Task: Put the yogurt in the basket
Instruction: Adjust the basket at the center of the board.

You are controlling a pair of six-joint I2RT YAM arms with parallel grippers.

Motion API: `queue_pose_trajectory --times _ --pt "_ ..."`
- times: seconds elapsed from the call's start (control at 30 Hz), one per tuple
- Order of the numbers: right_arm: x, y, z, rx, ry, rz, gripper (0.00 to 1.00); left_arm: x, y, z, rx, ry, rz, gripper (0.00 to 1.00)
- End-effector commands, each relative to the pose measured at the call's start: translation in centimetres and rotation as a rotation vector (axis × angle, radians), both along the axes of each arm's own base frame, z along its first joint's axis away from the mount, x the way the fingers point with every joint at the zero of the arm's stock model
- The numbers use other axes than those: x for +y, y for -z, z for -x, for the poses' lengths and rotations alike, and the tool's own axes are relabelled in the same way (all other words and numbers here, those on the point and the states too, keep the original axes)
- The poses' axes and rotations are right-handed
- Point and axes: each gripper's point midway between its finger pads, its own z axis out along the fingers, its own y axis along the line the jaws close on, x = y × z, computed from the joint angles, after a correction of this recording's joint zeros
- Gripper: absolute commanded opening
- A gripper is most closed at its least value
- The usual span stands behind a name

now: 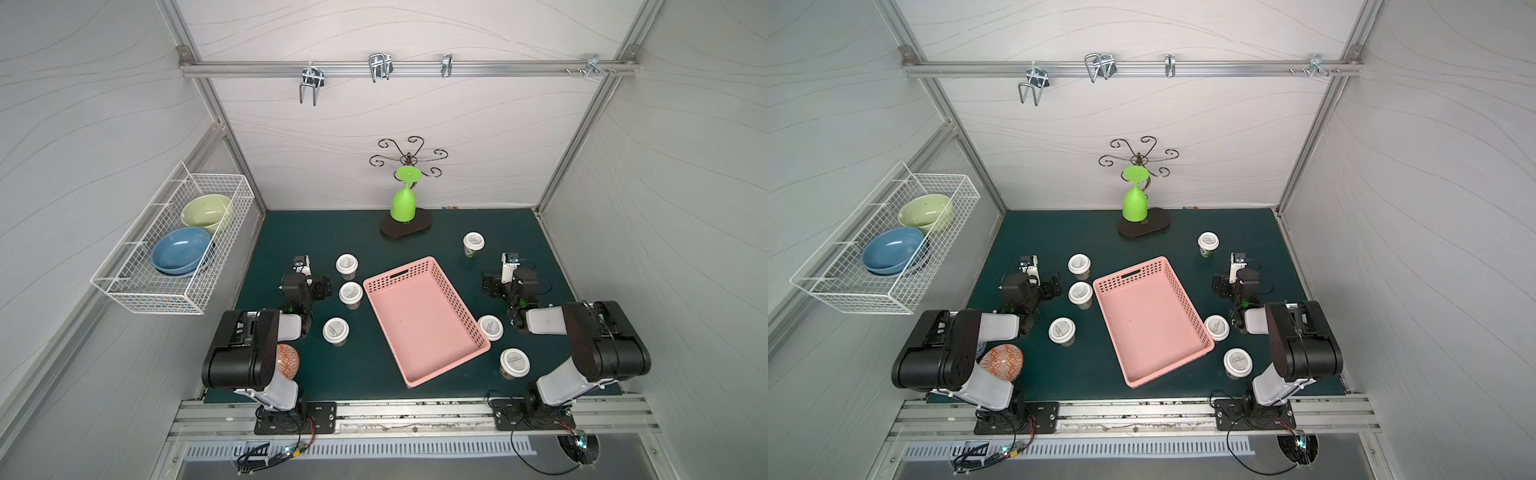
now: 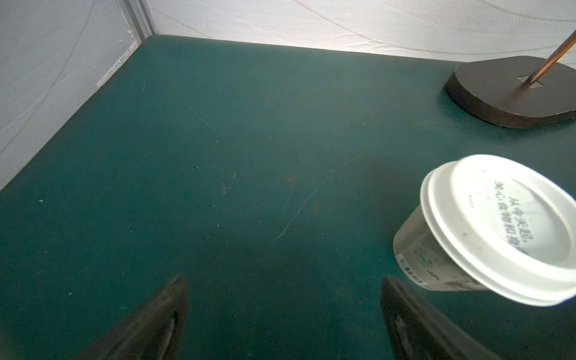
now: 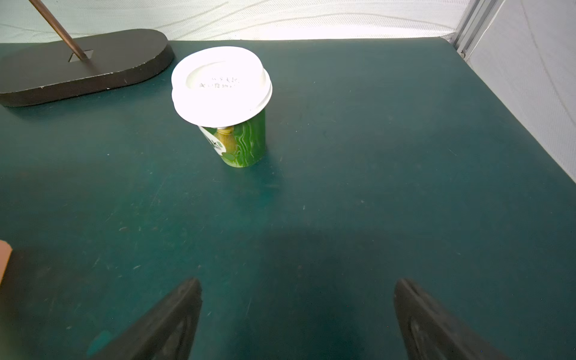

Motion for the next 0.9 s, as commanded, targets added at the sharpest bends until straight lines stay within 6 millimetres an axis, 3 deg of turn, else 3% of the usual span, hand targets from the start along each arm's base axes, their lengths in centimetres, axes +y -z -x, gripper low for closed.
queue_pose_trajectory --times 0.0,0.73,0.87 --pt "0.0 -1.3 -0.5 -0.041 0.003 -0.016 0.99 0.0 -2.2 -1.2 -0.080 -0.003 0.000 1.00" --pt "0.0 -1.3 -0.5 -0.040 0.001 -0.016 0.99 0.1 -2.3 -1.2 -0.088 -0.008 -0.002 1.00" --pt "0.7 -3.1 0.0 -0.037 -0.025 0.010 0.99 0.5 -3.7 -1.6 -0.043 -0.033 -0.004 1.00"
